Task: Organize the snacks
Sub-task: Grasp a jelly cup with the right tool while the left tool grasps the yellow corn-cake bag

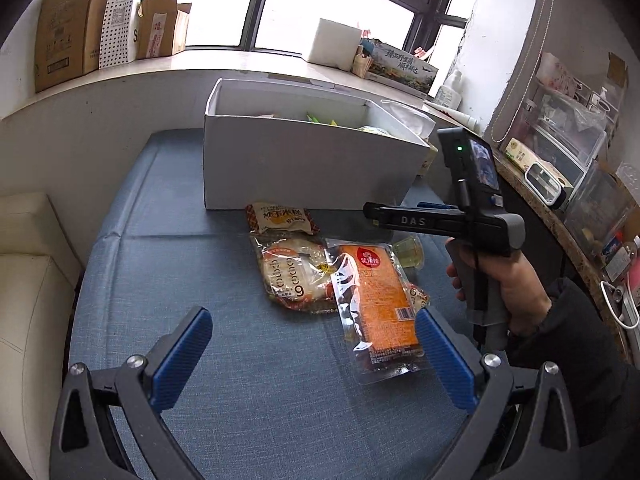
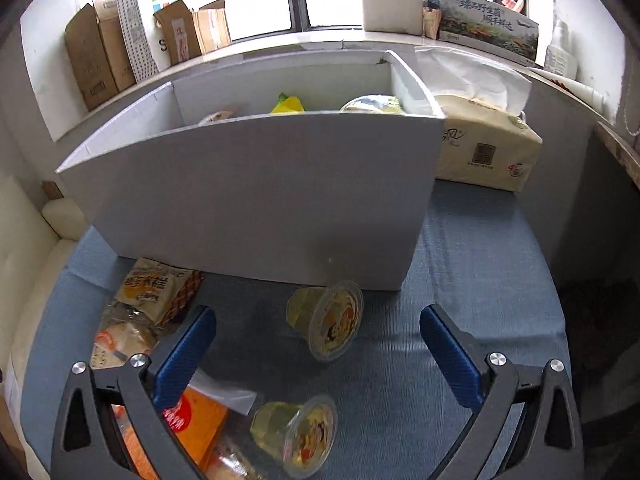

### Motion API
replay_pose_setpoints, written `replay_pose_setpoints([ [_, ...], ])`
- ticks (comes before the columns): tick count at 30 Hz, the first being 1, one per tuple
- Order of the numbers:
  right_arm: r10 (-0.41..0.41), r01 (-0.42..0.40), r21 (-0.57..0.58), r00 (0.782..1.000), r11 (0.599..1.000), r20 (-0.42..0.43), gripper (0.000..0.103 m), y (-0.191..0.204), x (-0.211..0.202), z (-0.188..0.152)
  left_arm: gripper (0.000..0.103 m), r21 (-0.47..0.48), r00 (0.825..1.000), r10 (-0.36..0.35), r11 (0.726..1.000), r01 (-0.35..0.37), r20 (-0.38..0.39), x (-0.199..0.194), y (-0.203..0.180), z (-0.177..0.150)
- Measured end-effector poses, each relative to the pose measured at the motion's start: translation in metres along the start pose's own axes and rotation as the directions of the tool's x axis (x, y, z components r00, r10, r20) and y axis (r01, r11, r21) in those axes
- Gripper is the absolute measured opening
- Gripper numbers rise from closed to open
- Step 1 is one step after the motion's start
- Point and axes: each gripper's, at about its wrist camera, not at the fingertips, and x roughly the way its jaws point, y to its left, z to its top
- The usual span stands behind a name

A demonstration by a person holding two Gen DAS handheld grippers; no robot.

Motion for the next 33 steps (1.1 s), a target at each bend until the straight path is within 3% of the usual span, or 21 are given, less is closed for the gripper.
replay_pose_setpoints([
  [2,-0.018,0.018,-0.027,1.000,0.999,-0.021,0.095,0.003,0.013,0.002,0.103,-0.001,1.000,0.001,1.000,-0.001,0.004,-0.001,0.002,-0.001],
  [4,-0.051,0.049,-0.037,0.998,0.998,-0.043,0.069,0.003,0.022,0.001,0.103,-0.001,1.000,0.013,1.000,-0.013,0.006,-0.001,0.003,-0.002],
  [5,-0.050,0.048,-0.038,0.997,0.998,-0.062,0.051,0.002,0.026,0.000,0.103,-0.004,1.000,0.015,1.000,-0.015,0.004,-0.001,0.005,-0.002],
  [13,0.006,-0.006,-0.026,1.000,1.000,-0.006,0.050,-0.008,0.013,-0.013,0.103,-0.020,0.999,0.030,0.999,-0.030,-0.011,0.005,0.011,0.001],
  [17,0.054,-0.055,0.007,0.997,0.998,0.050,0.050,-0.014,-0.016,-0.021,0.103,-0.009,1.000,0.026,1.000,-0.027,-0.014,0.017,0.010,0.016],
  [27,0.155,-0.156,-0.004,0.978,0.988,0.139,0.050,-0.014,-0.098,-0.060,0.103,0.021,0.993,0.077,0.997,-0.075,-0.088,0.086,-0.012,0.079],
  [33,0.174,-0.182,0.027,0.968,0.983,0.183,0.050,-0.015,-0.129,-0.074,0.103,0.044,0.973,0.168,0.986,-0.163,-0.157,0.142,-0.016,0.094],
])
